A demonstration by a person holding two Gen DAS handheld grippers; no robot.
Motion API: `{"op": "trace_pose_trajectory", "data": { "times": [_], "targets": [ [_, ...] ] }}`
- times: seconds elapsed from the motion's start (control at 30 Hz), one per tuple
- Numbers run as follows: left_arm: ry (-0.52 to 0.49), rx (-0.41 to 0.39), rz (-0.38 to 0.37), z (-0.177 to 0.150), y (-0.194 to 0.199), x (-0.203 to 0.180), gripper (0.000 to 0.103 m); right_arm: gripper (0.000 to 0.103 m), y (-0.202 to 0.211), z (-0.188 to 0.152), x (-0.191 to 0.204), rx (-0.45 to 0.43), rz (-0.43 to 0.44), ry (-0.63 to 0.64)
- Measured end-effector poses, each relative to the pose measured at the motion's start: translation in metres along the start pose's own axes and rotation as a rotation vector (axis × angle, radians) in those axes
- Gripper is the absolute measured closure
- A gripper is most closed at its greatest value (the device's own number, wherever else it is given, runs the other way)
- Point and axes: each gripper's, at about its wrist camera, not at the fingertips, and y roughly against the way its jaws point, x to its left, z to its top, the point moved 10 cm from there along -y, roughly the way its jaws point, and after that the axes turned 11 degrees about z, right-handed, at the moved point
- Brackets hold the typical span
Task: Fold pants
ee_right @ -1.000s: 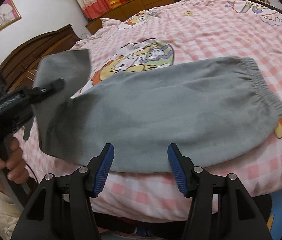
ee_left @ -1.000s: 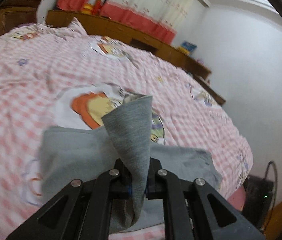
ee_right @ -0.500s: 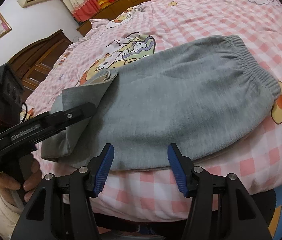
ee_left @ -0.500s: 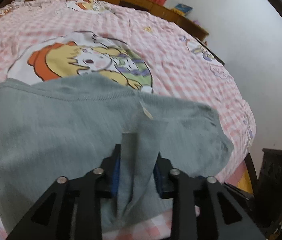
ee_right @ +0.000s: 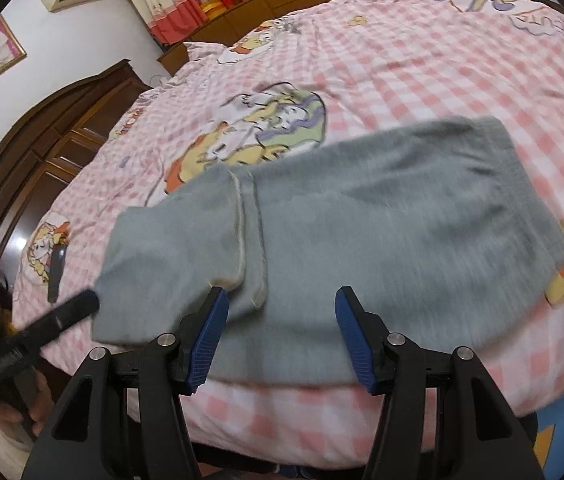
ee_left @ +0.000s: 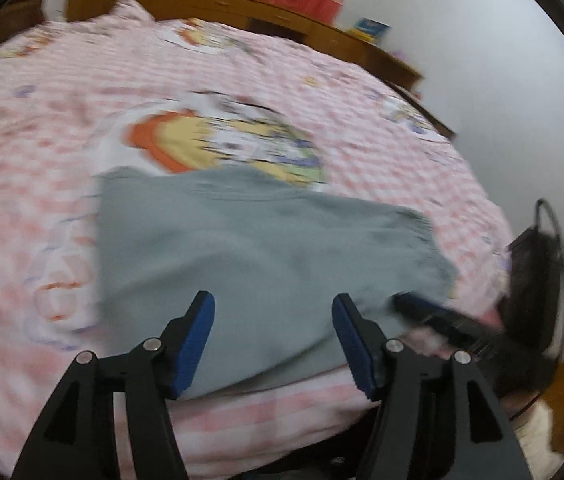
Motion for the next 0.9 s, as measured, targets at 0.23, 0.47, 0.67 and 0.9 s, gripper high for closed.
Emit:
{"op": "trace_pose_trajectory", "data": {
  "times": [0.23, 0.47, 0.67, 0.9],
  "targets": [
    [0.052, 0.019, 0.110, -0.035, 0.008, 0.067, 0.038, 0.045, -0.035, 0.022, 0.017, 0.044, 0.058, -0.015],
    [0.081, 0.022, 0.094, -0.055, -0.005, 0.072, 0.035, 0.045, -0.070, 0.031, 0.019, 0.101, 0.078, -0.060],
    [0.052, 0.001, 0.119, -0.052, -0.029, 0.066, 0.035, 0.045, -0.085, 0.036, 0.021, 0.117, 0.075, -0.063],
    [0.052, 0.019, 0.103, -0.066, -0.023, 0.066, 0.035, 0.045, -0.087, 0.033, 0.023, 0.126, 0.073, -0.058]
  ]
}}
